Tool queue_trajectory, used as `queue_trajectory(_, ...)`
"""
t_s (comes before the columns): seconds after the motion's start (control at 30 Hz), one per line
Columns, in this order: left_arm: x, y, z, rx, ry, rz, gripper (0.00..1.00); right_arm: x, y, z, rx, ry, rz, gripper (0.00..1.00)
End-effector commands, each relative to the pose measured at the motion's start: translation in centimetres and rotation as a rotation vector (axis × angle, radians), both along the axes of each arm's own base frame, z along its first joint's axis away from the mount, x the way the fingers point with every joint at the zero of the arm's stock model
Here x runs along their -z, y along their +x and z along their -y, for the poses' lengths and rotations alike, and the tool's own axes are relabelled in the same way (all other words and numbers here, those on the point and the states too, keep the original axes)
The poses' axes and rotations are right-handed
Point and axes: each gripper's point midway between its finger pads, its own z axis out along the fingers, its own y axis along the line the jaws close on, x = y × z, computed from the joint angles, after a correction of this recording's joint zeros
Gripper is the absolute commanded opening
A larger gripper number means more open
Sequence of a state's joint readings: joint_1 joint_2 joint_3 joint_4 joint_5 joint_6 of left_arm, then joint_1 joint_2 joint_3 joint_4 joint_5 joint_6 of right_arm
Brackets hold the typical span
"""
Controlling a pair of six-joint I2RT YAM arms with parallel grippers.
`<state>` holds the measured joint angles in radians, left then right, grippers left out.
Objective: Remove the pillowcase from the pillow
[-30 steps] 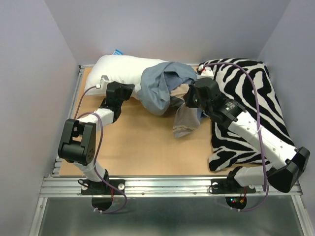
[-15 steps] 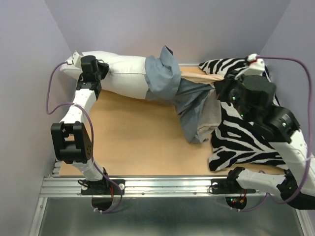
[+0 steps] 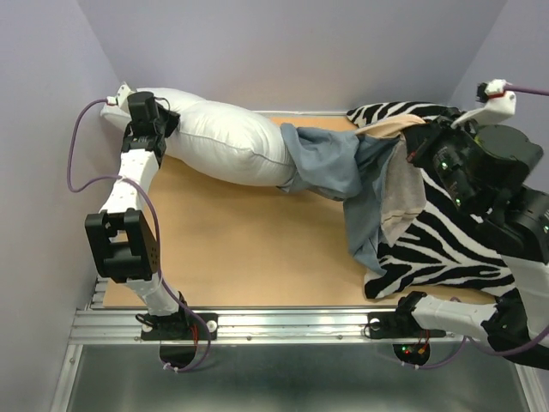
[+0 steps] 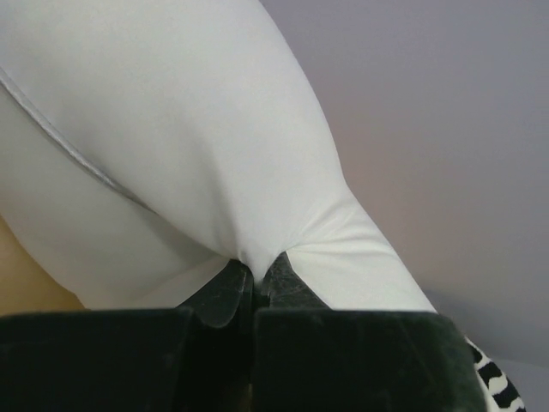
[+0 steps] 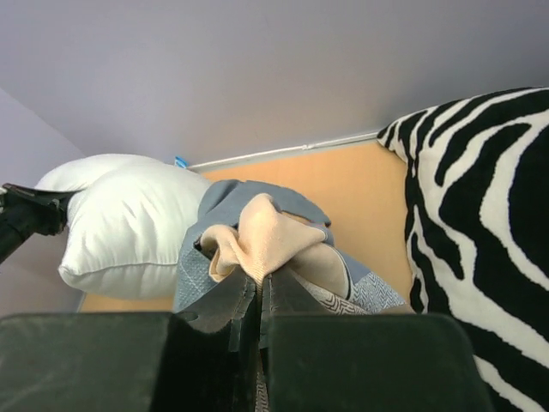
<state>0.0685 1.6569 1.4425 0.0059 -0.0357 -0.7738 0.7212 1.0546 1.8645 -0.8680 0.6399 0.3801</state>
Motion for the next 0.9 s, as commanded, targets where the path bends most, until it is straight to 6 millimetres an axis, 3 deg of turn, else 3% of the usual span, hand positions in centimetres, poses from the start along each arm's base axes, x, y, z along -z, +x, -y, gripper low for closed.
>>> queue_trajectory(0.0, -3.9, 1.3, -2.0, 0.008, 0.046, 0.119, 0.0, -4.0, 0.1, 0.3, 0.014, 0.061, 0.097, 0.01)
queue_trajectory(0.17, -2.7, 2.2, -2.1, 0.082, 0.039, 0.097, 0.0, -8.4, -1.7, 2.8, 0.053, 0.101, 0.198, 0.0)
queue_trajectory(0.3, -1.3, 3.6, -2.5, 0.111, 0.023, 0.063, 0.0, -12.0, -4.9, 6.7, 0.111, 0.163, 0.293, 0.0)
queue_trajectory(0.47, -0.5, 4.5, -2.2, 0.138, 0.012, 0.044, 0.0, -13.4, -7.4, 8.7, 0.106, 0.206, 0.357, 0.01)
queue_trajectory(0.57, -0.2, 4.5, -1.8, 0.16, 0.015, 0.036, 0.0, -13.4, -6.7, 7.5, 0.071, 0.192, 0.354, 0.01)
queue_trajectory(0.7, 0.2, 3.6, -1.1, 0.216, 0.047, 0.014, 0.0, -12.1, -3.5, 2.4, -0.045, 0.138, 0.303, 0.0)
queue_trajectory(0.73, 1.4, 3.0, -0.8, 0.224, 0.049, -0.029, 0.0, -11.8, -2.7, 1.3, -0.067, 0.127, 0.292, 0.01)
queue_trajectory(0.77, 1.9, 2.7, -0.7, 0.236, 0.073, -0.043, 0.0, -10.8, -0.7, -1.3, -0.107, 0.09, 0.254, 0.01)
queue_trajectory(0.8, 2.1, 2.1, -0.8, 0.234, 0.079, -0.058, 0.0, -10.5, 0.2, -2.4, -0.124, 0.077, 0.242, 0.01)
queue_trajectory(0.83, 3.9, 1.3, -0.7, 0.233, 0.074, -0.109, 0.0, -9.7, 1.6, -3.8, -0.136, 0.055, 0.215, 0.0)
queue_trajectory(0.87, 4.0, 0.8, -0.8, 0.226, 0.095, -0.119, 0.0, -8.1, 4.0, -6.2, -0.151, 0.015, 0.168, 0.01)
